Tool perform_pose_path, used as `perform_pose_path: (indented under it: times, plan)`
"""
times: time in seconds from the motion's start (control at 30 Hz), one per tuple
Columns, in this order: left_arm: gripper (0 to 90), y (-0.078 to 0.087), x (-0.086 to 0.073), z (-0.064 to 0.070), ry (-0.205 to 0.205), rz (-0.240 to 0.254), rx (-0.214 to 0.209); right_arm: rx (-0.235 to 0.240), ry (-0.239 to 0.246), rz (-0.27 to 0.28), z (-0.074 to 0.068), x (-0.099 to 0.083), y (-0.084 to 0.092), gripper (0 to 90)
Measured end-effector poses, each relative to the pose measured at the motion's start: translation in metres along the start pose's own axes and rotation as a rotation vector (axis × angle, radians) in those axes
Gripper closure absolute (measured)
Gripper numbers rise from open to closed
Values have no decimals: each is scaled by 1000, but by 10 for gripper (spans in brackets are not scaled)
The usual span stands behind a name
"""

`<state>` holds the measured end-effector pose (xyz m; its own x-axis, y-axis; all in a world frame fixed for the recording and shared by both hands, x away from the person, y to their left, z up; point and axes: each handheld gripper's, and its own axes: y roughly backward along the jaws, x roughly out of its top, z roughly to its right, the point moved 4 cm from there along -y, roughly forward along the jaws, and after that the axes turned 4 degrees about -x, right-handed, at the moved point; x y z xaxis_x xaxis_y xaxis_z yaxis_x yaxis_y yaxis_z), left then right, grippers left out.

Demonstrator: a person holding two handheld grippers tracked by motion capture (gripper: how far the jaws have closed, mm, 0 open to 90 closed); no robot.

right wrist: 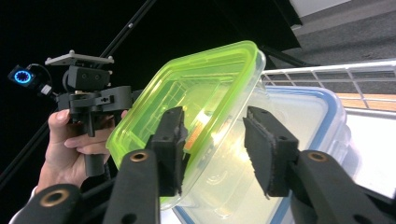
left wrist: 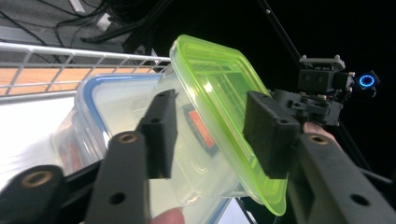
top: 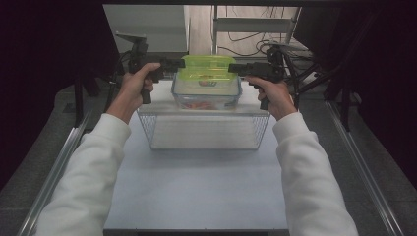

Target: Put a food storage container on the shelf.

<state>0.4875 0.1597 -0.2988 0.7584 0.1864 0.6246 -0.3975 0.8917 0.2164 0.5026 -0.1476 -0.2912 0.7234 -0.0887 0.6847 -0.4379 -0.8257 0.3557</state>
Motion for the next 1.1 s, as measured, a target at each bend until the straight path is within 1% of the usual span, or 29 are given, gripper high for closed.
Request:
perform_pose_path:
  times: [0.1,0.23,0.3,0.4,0.47,0.57,0.67,0.73,0.8,0.93,1.0,1.03,1.07,1.1]
  plan:
    - [428,2,1,0,0,6,0,-4,-3,11,-1,1,2,505]
    - [391,4,0,3,-14,5,1,-7,6,33,-2,3,7,462]
    - [363,5,-1,5,-23,4,4,-9,13,39,-3,4,13,450]
    - [344,9,-4,11,-35,5,-1,-2,20,42,-5,4,21,436]
    - [325,13,-7,13,-29,10,-15,5,24,47,-7,2,30,427]
    - [316,20,-14,15,-31,15,-5,14,19,46,-8,-1,34,425]
    - [316,30,-23,19,-45,22,-5,21,35,39,-11,-9,43,421]
    - [315,38,-32,22,-63,22,-2,28,51,41,-11,-15,48,421]
    - [314,44,-40,23,-79,18,1,22,65,34,-11,-21,53,419]
    - [314,57,-60,27,-104,18,-13,35,84,30,-13,-35,65,420]
    - [314,63,-71,29,-120,13,-11,39,105,26,-15,-43,70,419]
    - [314,65,-78,30,-139,10,-5,31,121,19,-16,-48,73,419]
    - [313,67,-83,31,-145,9,-5,27,137,12,-18,-54,75,419]
    - [314,69,-89,31,-152,7,-9,28,142,10,-19,-57,77,419]
